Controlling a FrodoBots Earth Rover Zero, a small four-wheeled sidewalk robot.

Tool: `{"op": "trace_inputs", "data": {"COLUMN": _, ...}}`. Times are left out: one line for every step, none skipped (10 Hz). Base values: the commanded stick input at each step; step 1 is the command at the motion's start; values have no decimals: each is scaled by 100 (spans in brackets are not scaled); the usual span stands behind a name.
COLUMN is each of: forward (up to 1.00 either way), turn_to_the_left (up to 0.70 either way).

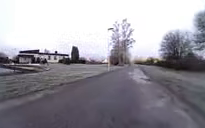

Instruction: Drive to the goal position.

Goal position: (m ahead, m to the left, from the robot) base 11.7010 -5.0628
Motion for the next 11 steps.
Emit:
{"op": "trace_inputs", "data": {"forward": 0, "turn_to_the_left": 0}}
{"op": "trace_inputs", "data": {"forward": 0, "turn_to_the_left": 0}}
{"op": "trace_inputs", "data": {"forward": 0, "turn_to_the_left": 0}}
{"op": "trace_inputs", "data": {"forward": 3, "turn_to_the_left": 0}}
{"op": "trace_inputs", "data": {"forward": 100, "turn_to_the_left": 0}}
{"op": "trace_inputs", "data": {"forward": 100, "turn_to_the_left": 0}}
{"op": "trace_inputs", "data": {"forward": 100, "turn_to_the_left": 0}}
{"op": "trace_inputs", "data": {"forward": 100, "turn_to_the_left": 0}}
{"op": "trace_inputs", "data": {"forward": 82, "turn_to_the_left": 0}}
{"op": "trace_inputs", "data": {"forward": 0, "turn_to_the_left": 0}}
{"op": "trace_inputs", "data": {"forward": 0, "turn_to_the_left": 0}}
